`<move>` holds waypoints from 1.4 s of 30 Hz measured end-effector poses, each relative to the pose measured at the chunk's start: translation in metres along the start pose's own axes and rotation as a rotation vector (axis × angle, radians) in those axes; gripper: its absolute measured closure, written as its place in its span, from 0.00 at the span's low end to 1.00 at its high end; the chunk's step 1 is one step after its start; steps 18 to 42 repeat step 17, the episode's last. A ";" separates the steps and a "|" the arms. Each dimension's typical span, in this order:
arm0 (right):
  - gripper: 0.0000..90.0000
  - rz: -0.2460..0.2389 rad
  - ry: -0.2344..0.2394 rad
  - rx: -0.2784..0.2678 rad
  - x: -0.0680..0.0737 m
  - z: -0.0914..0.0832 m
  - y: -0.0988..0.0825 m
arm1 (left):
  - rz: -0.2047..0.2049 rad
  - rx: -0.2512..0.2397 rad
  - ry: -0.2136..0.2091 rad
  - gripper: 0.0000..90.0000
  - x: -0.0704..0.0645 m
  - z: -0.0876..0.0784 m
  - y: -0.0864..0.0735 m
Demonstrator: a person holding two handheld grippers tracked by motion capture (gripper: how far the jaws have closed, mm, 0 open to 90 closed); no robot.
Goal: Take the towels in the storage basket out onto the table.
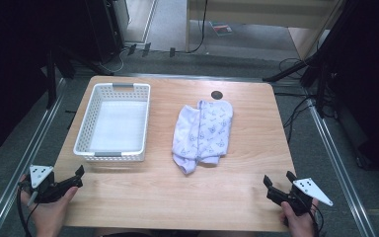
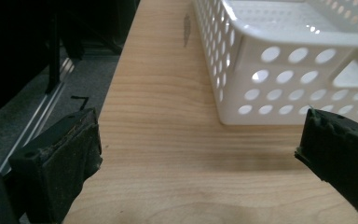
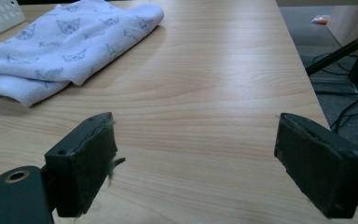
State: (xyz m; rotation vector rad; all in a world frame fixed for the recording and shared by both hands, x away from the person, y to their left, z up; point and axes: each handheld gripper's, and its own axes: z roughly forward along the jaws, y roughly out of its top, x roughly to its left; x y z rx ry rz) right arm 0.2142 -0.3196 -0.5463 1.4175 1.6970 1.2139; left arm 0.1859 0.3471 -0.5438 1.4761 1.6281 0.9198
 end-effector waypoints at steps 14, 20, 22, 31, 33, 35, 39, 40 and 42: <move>0.14 -0.018 -0.063 0.024 0.004 0.002 0.001 | 0.015 0.055 0.066 0.00 -0.005 0.010 -0.003; 0.14 -0.005 -0.064 0.031 0.002 0.003 0.001 | 0.016 0.051 0.061 0.00 -0.006 0.010 -0.003; 0.14 -0.005 -0.064 0.031 0.002 0.003 0.001 | 0.016 0.051 0.061 0.00 -0.006 0.010 -0.003; 0.14 -0.005 -0.064 0.031 0.002 0.003 0.001 | 0.016 0.051 0.061 0.00 -0.006 0.010 -0.003; 0.14 -0.005 -0.064 0.031 0.002 0.003 0.001 | 0.016 0.051 0.061 0.00 -0.006 0.010 -0.003; 0.14 -0.005 -0.064 0.031 0.002 0.003 0.001 | 0.016 0.051 0.061 0.00 -0.006 0.010 -0.003; 0.14 -0.005 -0.064 0.031 0.002 0.003 0.001 | 0.016 0.051 0.061 0.00 -0.006 0.010 -0.003; 0.14 -0.005 -0.064 0.031 0.002 0.003 0.001 | 0.016 0.051 0.061 0.00 -0.006 0.010 -0.003; 0.14 -0.005 -0.064 0.031 0.002 0.003 0.001 | 0.016 0.051 0.061 0.00 -0.006 0.010 -0.003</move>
